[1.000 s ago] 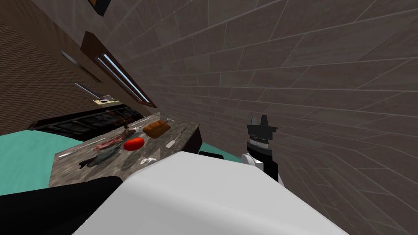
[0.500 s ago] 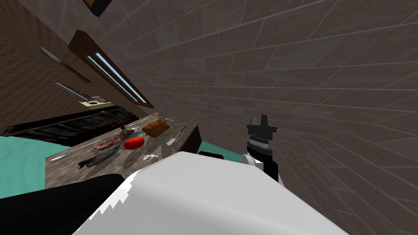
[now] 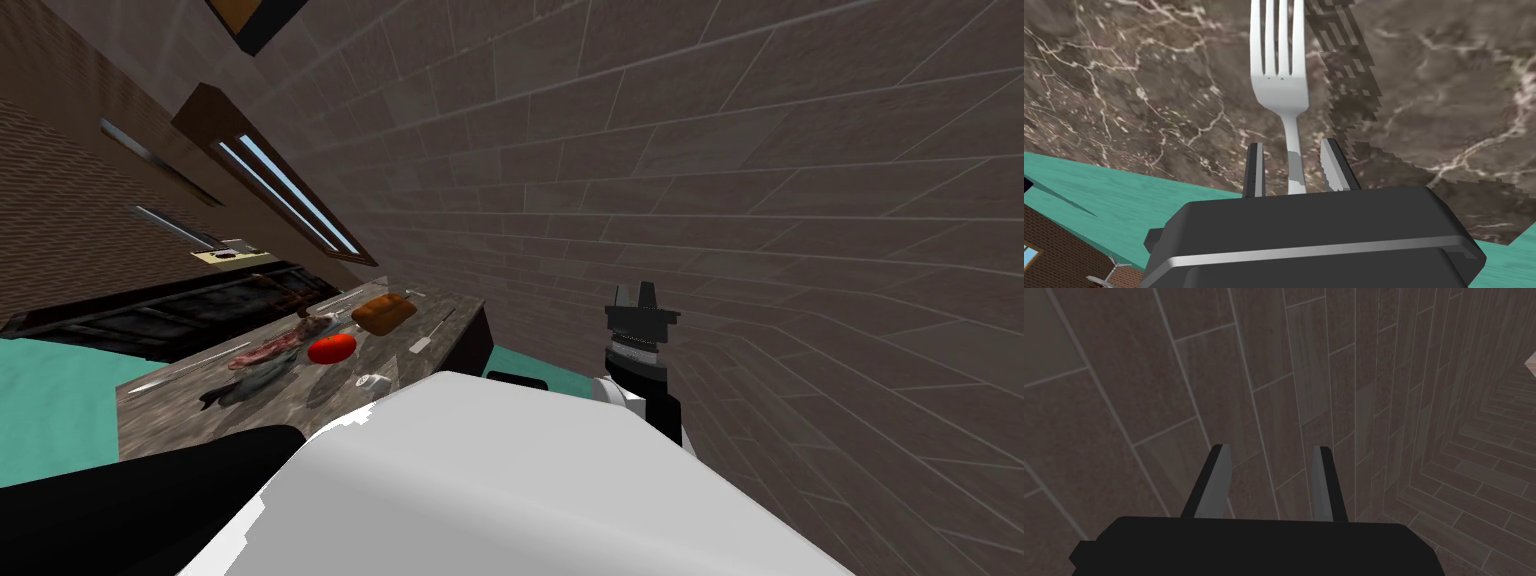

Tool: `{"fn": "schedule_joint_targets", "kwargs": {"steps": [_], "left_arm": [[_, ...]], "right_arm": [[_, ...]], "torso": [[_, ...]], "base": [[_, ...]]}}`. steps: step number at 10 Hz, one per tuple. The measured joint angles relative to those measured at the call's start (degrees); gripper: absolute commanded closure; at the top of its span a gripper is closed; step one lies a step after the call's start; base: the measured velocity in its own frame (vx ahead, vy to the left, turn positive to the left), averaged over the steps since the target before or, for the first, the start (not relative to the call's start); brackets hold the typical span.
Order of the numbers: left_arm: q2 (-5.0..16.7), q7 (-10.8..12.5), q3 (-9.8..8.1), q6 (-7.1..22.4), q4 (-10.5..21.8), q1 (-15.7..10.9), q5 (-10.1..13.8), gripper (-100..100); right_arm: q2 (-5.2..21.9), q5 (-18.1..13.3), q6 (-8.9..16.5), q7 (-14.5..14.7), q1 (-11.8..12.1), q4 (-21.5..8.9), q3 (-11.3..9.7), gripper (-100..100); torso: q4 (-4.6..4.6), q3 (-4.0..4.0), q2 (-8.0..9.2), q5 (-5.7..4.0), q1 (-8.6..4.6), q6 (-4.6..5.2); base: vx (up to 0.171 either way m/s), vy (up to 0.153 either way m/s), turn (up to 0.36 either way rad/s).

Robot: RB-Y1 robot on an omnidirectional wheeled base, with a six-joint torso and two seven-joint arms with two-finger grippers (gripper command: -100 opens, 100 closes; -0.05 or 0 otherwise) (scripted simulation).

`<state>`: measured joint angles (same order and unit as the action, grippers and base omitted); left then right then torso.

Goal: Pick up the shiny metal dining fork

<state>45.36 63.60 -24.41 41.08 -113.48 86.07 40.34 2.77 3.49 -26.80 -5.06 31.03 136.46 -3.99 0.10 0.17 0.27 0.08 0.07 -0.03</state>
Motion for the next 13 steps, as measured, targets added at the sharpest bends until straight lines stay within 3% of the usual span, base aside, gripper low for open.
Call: {"fn": "schedule_joint_targets", "kwargs": {"steps": [1,2,3,12,13], "left_arm": [[0.0,0.0,0.01,0.0,0.0,0.0,0.0,100],[0.0,0.0,0.01,0.0,0.0,0.0,0.0,0],[0.0,0.0,0.01,0.0,0.0,0.0,0.0,100],[-5.16,-13.92,-2.4,-7.15,-0.27,6.69,5.86,100],[-5.24,-14.27,-2.43,-7.32,-0.24,6.8,5.94,0]], "right_arm": [[0.0,0.0,0.0,0.0,0.0,0.0,0.0,0],[0.0,0.0,0.0,0.0,0.0,0.0,0.0,0],[0.0,0.0,0.0,0.0,0.0,0.0,0.0,0],[0.0,0.0,0.0,0.0,0.01,0.0,0.0,0],[0.0,0.0,0.0,0.0,0.0,0.0,0.0,0]], "torso": [[0.0,-0.01,-0.01,-0.01,0.0,0.0],[-0.01,-0.01,-0.02,-0.01,-0.01,0.0],[-0.01,-0.01,-0.02,-0.01,-0.01,0.0],[-0.09,-0.22,-0.38,-0.07,-0.03,-0.01],[-0.06,-0.16,-0.26,-0.05,-0.02,0.05]], "base": [[0.0,0.0,0.0],[0.0,0.0,0.0],[0.064,0.028,0.116],[0.093,0.009,0.097],[0.007,0.0,-0.005]]}}
